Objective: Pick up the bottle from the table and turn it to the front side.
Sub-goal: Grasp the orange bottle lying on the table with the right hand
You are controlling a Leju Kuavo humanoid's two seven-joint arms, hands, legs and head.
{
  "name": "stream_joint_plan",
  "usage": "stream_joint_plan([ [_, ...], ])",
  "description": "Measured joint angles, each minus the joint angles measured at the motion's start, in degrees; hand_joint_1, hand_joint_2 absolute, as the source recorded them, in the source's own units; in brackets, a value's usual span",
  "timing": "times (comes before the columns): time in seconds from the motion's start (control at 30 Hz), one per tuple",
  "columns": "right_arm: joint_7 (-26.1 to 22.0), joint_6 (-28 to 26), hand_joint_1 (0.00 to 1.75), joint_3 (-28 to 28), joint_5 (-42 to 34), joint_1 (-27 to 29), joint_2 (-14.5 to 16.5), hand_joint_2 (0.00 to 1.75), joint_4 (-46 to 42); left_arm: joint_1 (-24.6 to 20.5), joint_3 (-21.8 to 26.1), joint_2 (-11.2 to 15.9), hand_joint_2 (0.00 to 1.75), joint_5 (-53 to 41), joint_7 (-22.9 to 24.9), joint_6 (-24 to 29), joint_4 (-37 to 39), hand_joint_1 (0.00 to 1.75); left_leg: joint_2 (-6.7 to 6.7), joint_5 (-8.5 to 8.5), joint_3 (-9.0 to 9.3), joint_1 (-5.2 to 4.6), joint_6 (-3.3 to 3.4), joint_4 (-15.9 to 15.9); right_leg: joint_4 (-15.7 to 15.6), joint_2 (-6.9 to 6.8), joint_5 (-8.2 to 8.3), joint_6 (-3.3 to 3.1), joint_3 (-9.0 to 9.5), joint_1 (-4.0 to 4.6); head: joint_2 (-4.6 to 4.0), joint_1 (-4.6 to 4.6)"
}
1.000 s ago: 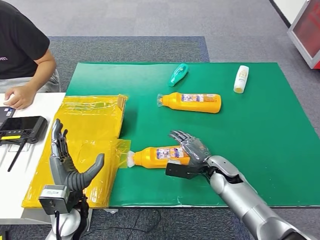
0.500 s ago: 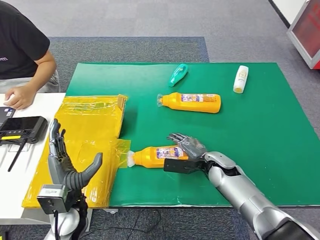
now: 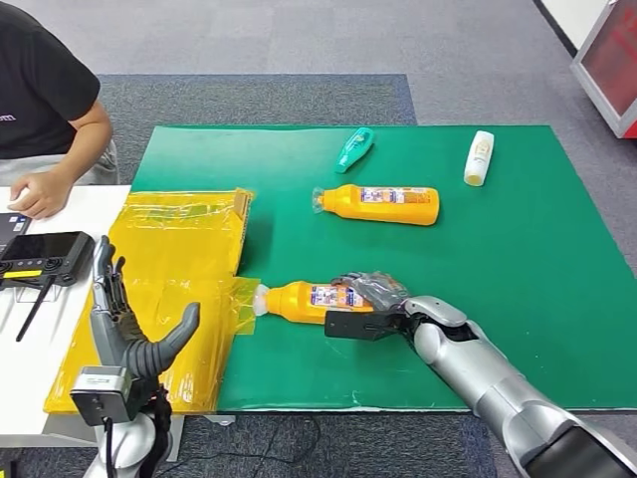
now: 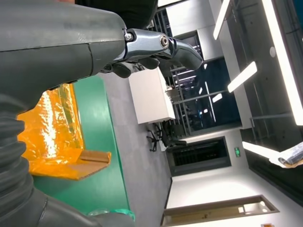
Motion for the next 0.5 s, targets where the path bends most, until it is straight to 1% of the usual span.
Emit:
stream_joint_plan([
  [0.03,-0.02,-0.34,0.62,0.14,-0.11,-0.01,0.00,1.75,0.03,-0.05,0.00,0.05,1.75,0.00,0.00,0.08,0.00,0.00,0.00,0.00,0.00,0.00,0.00,0.00,0.00,0.00,0.00,0.00,0.00,0.00,0.00,0.00],
  [0.07,-0.04,-0.75,0.50,0.28,-0.16,-0.01,0.00,1.75,0.05,-0.09,0.00,0.10,1.75,-0.01,0.00,0.19,0.00,0.00,0.00,0.01,0.00,0.00,0.00,0.00,0.00,0.00,0.00,0.00,0.00,0.00,0.00,0.01],
  [0.1,-0.06,-1.21,0.40,0.41,-0.20,0.00,0.00,1.75,0.08,-0.13,0.00,0.14,1.75,-0.02,0.00,0.34,0.00,0.00,0.00,0.01,0.00,0.00,-0.01,0.00,0.00,0.00,0.00,0.00,0.00,0.00,0.00,0.01],
  [0.13,-0.07,-1.66,0.34,0.52,-0.20,0.01,0.00,1.75,0.09,-0.15,0.00,0.18,1.75,-0.04,0.00,0.56,0.00,0.00,0.00,0.01,0.00,0.00,-0.01,0.00,0.00,0.00,0.00,0.00,0.00,0.00,0.00,0.01],
  [0.17,-0.07,-2.06,0.48,0.63,-0.19,0.02,0.00,1.75,0.10,-0.17,0.00,0.23,1.75,-0.08,0.00,0.79,0.00,0.00,0.00,0.01,0.00,0.00,-0.01,0.00,0.00,0.00,0.00,0.00,0.00,0.00,0.00,0.01],
  [0.2,-0.05,-2.37,0.77,0.73,-0.16,0.04,0.00,1.75,0.10,-0.17,0.00,0.27,1.75,-0.14,0.00,0.97,-0.01,0.00,0.00,0.01,0.00,0.00,-0.01,0.00,0.00,0.00,0.00,0.00,0.00,0.00,0.00,0.01],
  [0.27,-0.02,-2.81,1.46,0.96,-0.12,0.08,0.00,1.75,0.10,-0.19,0.00,0.36,1.75,-0.26,0.00,1.27,-0.02,0.00,0.00,0.01,0.00,0.00,-0.01,0.00,0.00,0.00,0.00,0.00,0.00,0.00,0.00,0.01],
  [0.3,-0.01,-2.97,1.67,1.09,-0.13,0.09,0.00,1.75,0.10,-0.20,0.00,0.41,1.75,-0.30,0.00,1.38,-0.03,0.00,0.00,0.01,0.00,0.00,-0.01,0.00,0.00,0.00,0.00,0.00,0.00,0.00,0.00,0.00],
  [0.33,0.00,-3.14,1.74,1.21,-0.15,0.11,0.00,1.75,0.10,-0.21,0.00,0.47,1.75,-0.34,0.00,1.52,-0.04,0.00,0.00,0.01,-0.01,0.00,-0.01,0.00,0.00,0.00,0.00,0.00,0.00,0.00,0.00,0.00],
  [0.5,-0.30,-4.22,1.75,1.74,-0.34,0.33,0.00,1.75,0.06,-0.23,0.00,0.70,1.75,-0.39,0.00,2.07,-0.36,0.00,-0.01,0.02,-0.03,0.00,0.00,0.00,0.00,-0.01,0.00,0.00,-0.01,0.00,0.00,0.01],
])
